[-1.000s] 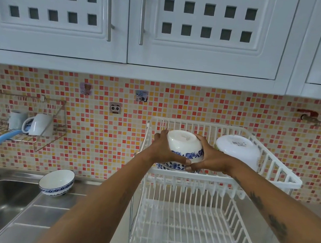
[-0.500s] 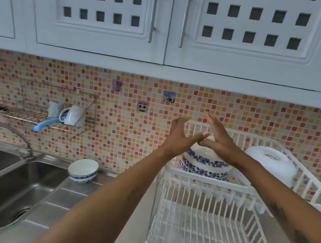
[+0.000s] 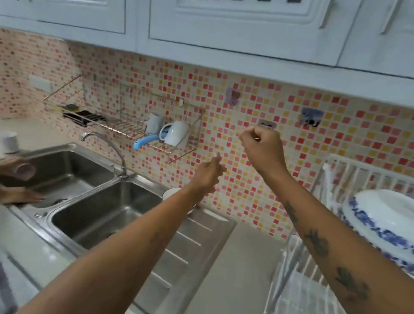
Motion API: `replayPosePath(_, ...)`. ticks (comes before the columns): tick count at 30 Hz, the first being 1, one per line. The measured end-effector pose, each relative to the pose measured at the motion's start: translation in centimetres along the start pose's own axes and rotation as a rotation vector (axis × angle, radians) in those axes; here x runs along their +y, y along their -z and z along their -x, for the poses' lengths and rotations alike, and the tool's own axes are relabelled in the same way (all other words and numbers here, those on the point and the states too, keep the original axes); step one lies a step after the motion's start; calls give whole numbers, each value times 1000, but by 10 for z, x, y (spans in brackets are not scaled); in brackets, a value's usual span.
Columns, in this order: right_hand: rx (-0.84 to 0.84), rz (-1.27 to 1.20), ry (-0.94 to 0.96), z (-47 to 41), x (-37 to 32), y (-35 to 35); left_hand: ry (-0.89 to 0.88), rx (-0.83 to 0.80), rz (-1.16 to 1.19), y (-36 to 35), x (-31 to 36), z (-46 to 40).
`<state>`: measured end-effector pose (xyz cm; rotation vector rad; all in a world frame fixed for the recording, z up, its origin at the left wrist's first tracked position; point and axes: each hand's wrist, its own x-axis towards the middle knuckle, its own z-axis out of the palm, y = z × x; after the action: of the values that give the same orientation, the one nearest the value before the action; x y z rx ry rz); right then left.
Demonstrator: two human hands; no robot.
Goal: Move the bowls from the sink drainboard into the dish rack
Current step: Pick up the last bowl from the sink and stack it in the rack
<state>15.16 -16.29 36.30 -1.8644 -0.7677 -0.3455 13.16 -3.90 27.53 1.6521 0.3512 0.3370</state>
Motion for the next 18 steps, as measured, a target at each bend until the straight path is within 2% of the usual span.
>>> replayPosePath(4,-210,34,-137,-5,26,-66,163,103,63,51,-42,-26)
replayPosePath(7,-293,71,-264,-6,65,-109,241,149,127,84,-70,-43)
replayPosePath(14,-323,122,-584,-11,171,-188,423,173,235,143,-151,-94)
replayPosePath(18,-421,216,-645,-18,219,-219,464,174,238,162,-197,-132)
